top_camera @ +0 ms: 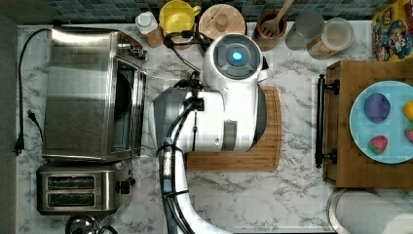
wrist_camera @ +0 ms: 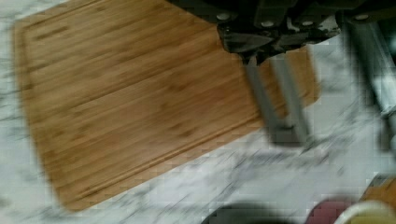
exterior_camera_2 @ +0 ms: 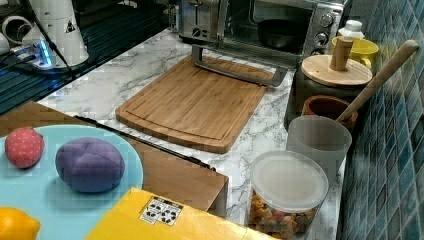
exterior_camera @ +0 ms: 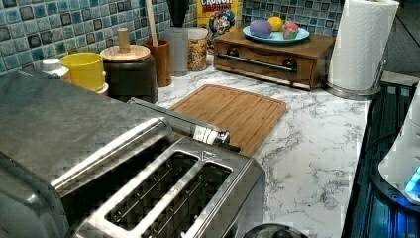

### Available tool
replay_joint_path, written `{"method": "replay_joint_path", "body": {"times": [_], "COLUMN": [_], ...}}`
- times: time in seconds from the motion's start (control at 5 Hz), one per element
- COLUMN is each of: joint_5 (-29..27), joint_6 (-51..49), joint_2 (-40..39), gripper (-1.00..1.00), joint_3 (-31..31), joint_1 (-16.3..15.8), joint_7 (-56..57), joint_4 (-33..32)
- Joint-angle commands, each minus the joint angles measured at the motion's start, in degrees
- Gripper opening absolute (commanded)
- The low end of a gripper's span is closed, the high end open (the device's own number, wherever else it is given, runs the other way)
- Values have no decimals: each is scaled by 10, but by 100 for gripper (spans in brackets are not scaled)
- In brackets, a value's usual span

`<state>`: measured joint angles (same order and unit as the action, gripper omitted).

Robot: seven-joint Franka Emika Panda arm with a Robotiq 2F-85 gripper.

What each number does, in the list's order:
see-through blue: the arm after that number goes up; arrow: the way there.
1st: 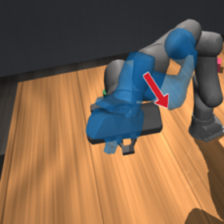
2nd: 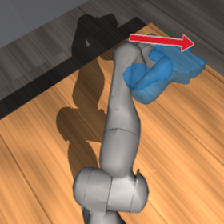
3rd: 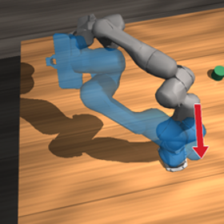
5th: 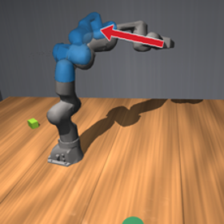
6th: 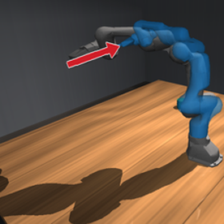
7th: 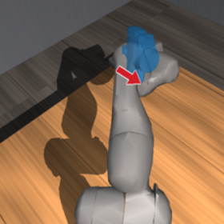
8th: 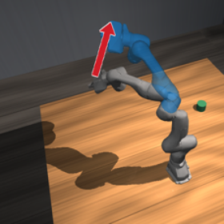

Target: Close the oven.

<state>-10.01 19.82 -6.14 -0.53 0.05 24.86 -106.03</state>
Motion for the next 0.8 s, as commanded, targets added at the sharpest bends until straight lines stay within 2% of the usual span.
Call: {"method": "replay_joint_path", "body": {"times": [0.2,0.4,0.6,0.8], "joint_5": [-187,-236,-290,-347], "joint_6": [62,82,67,102], "joint_2": [43,38,9,-32], "gripper": [-100,-100,-100,-100], "joint_3": [-70,-38,-27,-24], "joint_1": [42,43,27,23], "joint_7": [272,349,440,513], "joint_4": [-148,-171,-169,-168]}}
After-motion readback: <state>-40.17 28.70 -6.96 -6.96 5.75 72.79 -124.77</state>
